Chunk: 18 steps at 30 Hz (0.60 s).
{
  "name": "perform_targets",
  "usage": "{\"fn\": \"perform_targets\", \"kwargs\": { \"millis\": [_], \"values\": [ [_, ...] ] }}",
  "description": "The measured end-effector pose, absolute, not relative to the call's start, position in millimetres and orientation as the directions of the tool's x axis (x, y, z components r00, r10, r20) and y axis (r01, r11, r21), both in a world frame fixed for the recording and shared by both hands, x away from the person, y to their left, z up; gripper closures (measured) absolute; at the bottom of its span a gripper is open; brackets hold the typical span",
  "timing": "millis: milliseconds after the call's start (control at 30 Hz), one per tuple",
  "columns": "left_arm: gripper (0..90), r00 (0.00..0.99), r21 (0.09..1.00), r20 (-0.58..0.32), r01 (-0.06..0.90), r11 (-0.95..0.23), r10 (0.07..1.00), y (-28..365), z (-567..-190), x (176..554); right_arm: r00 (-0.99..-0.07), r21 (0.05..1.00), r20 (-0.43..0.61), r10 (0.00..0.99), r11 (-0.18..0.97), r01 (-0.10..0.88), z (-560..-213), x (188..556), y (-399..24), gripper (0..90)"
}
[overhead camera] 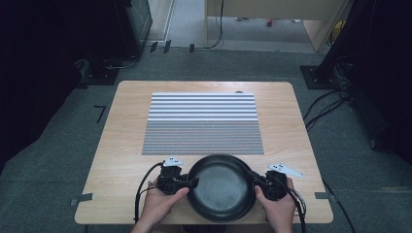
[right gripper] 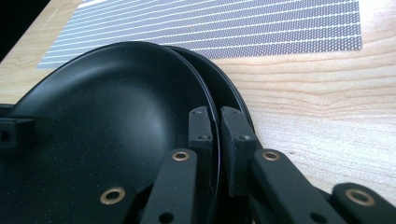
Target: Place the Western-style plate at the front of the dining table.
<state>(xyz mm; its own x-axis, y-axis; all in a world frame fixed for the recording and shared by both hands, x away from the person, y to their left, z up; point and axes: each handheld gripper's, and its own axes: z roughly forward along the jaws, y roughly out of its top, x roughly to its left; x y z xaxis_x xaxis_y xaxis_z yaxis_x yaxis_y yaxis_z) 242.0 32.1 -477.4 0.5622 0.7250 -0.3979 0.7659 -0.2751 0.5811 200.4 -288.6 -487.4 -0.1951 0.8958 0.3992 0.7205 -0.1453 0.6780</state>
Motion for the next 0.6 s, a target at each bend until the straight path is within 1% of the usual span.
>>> {"fn": "perform_targets", "kwargs": {
  "millis": [233, 333, 467, 600],
  "values": [
    [62.0, 0.558, 0.585, -0.391, 0.764, -0.27, 0.732, 34, -475, 242, -0.199, 0.691, 0.403, 0.893, -0.154, 0.706, -490, 199, -286, 83.4],
    [62.3, 0.549, 0.587, -0.4, 0.768, -0.255, 0.734, 39, -471, 242, -0.204, 0.687, 0.428, 0.881, -0.17, 0.706, -491, 199, -285, 83.5],
    [63.2, 0.544, 0.592, -0.412, 0.769, -0.24, 0.731, 45, -467, 243, -0.214, 0.696, 0.418, 0.883, -0.159, 0.7, -492, 197, -279, 83.2],
    [63.4, 0.55, 0.598, -0.404, 0.764, -0.244, 0.731, 45, -465, 243, -0.22, 0.708, 0.402, 0.889, -0.149, 0.69, -491, 196, -277, 83.0]
  ]
}}
